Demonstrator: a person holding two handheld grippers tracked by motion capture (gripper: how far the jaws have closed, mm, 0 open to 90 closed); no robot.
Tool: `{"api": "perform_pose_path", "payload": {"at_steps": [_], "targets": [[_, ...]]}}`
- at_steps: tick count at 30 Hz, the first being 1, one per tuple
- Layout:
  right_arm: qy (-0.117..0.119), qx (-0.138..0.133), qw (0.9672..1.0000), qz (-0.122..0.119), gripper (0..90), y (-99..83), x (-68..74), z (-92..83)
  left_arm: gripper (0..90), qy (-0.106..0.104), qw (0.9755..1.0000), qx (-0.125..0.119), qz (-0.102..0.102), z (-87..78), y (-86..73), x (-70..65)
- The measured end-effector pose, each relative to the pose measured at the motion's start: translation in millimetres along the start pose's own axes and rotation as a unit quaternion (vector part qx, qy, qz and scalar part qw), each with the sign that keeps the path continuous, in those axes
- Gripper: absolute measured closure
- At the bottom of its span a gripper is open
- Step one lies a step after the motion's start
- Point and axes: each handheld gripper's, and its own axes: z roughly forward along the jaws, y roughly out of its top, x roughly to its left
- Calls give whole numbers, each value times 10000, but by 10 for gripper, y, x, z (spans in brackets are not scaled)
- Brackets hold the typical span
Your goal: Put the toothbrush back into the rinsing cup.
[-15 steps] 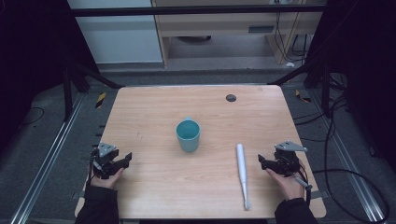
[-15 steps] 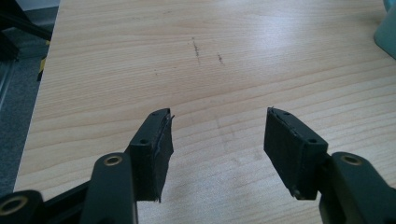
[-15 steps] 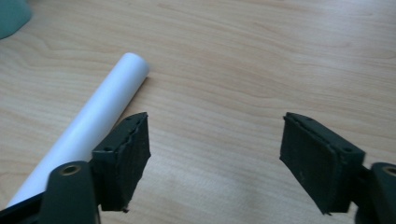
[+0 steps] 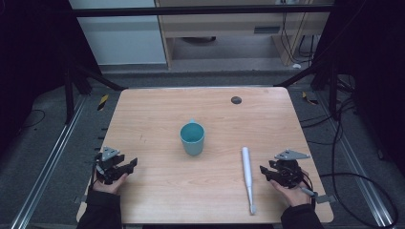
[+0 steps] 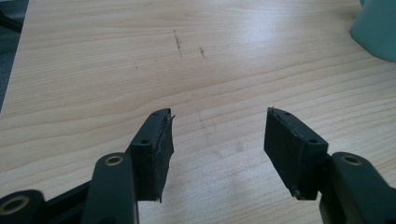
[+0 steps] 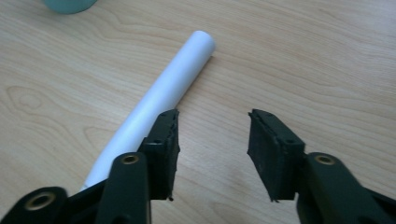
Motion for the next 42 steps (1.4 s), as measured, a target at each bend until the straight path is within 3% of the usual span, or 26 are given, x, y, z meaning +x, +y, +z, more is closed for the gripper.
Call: {"api": "perform_pose_path", "payload": {"at_steps": [9, 18, 27, 42], "targets": [[256, 191, 9994, -108, 778, -57, 84, -44, 421, -60, 10000, 64, 9, 4, 7, -27], [513, 360, 9976, -290, 894, -87, 189, -40, 422, -113, 9998, 114, 80, 17, 8, -58], [893, 545, 9934, -469, 900, -129, 292, 12, 422, -132, 9998, 136, 114, 23, 7, -72], [1138, 717, 9888, -650, 900, -210, 402, 51, 421, -143, 9996, 165, 175, 29, 10, -88]]}}
